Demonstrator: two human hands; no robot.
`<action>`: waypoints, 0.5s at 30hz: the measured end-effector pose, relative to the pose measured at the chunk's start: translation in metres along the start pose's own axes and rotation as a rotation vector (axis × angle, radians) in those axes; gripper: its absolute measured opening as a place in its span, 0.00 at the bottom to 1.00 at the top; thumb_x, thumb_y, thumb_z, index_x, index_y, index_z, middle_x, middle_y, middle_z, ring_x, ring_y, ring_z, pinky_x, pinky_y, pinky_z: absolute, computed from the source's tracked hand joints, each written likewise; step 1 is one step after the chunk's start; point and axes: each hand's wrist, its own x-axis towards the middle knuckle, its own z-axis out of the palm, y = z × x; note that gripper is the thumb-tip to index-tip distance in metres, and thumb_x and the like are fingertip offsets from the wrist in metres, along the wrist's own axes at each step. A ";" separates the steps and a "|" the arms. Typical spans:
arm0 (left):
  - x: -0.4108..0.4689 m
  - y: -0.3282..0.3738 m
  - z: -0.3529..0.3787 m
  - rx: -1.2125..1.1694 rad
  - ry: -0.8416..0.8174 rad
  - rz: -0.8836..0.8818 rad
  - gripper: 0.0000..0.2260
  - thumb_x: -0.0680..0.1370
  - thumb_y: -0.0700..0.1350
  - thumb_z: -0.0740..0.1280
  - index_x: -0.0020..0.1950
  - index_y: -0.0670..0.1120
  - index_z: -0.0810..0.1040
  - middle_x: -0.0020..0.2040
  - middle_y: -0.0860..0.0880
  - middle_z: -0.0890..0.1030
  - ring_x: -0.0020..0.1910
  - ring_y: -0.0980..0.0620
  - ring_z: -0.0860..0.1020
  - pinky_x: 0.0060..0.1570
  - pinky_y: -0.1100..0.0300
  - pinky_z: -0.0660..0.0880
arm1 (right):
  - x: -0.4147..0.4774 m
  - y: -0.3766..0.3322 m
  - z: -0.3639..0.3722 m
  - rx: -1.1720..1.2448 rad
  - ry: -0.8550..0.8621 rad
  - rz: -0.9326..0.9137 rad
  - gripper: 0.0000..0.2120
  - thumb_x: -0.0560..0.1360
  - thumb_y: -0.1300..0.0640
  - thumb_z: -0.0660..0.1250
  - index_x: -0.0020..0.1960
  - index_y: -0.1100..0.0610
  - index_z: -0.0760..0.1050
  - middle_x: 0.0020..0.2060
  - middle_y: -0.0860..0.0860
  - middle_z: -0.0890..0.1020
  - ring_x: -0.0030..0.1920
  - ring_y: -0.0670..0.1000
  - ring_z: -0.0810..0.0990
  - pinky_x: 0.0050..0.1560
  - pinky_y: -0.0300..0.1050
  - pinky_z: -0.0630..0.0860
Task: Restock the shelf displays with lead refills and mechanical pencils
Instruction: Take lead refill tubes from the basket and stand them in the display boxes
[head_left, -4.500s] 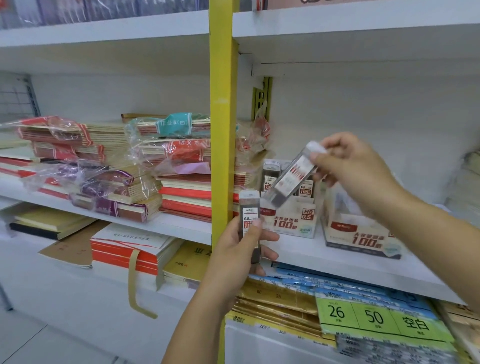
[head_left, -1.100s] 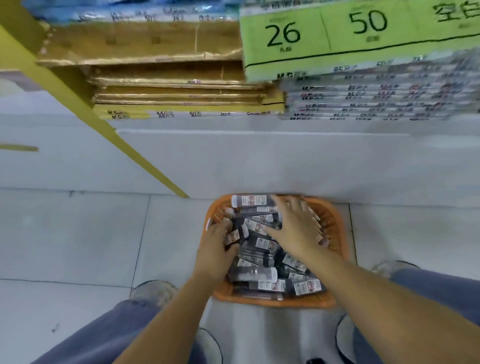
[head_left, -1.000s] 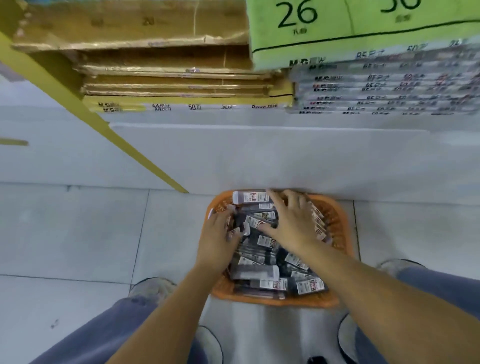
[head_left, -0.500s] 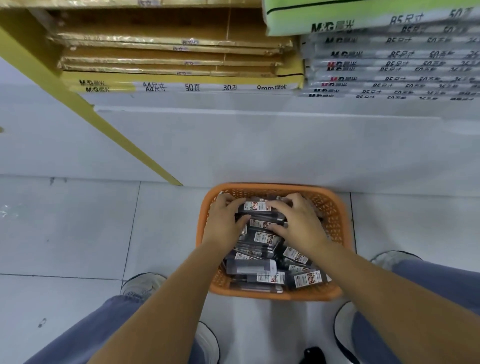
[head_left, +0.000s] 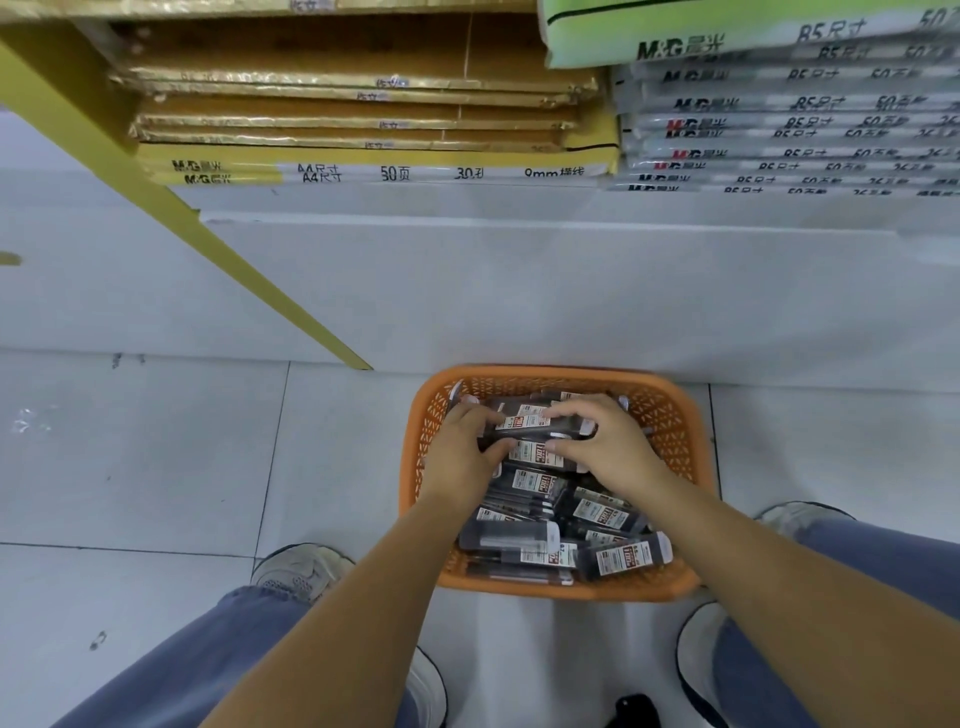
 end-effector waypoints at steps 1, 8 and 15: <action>-0.002 0.000 0.000 -0.028 -0.005 -0.011 0.12 0.78 0.48 0.72 0.61 0.51 0.79 0.58 0.58 0.74 0.57 0.57 0.74 0.52 0.71 0.69 | 0.000 -0.002 -0.001 0.035 0.002 0.018 0.16 0.70 0.57 0.76 0.51 0.39 0.78 0.60 0.45 0.73 0.60 0.47 0.72 0.53 0.36 0.70; -0.011 0.002 0.000 -0.129 -0.009 -0.097 0.10 0.80 0.50 0.69 0.61 0.53 0.80 0.55 0.57 0.77 0.54 0.57 0.77 0.59 0.53 0.78 | -0.006 -0.008 0.001 0.221 -0.096 0.164 0.19 0.69 0.60 0.76 0.53 0.42 0.78 0.58 0.44 0.76 0.55 0.45 0.76 0.44 0.34 0.72; -0.009 0.001 0.003 -0.155 0.000 -0.162 0.08 0.76 0.47 0.74 0.53 0.55 0.80 0.54 0.59 0.73 0.56 0.55 0.76 0.60 0.50 0.78 | -0.003 -0.008 0.006 0.309 -0.103 0.183 0.15 0.71 0.61 0.75 0.54 0.47 0.79 0.50 0.44 0.81 0.39 0.38 0.83 0.37 0.30 0.77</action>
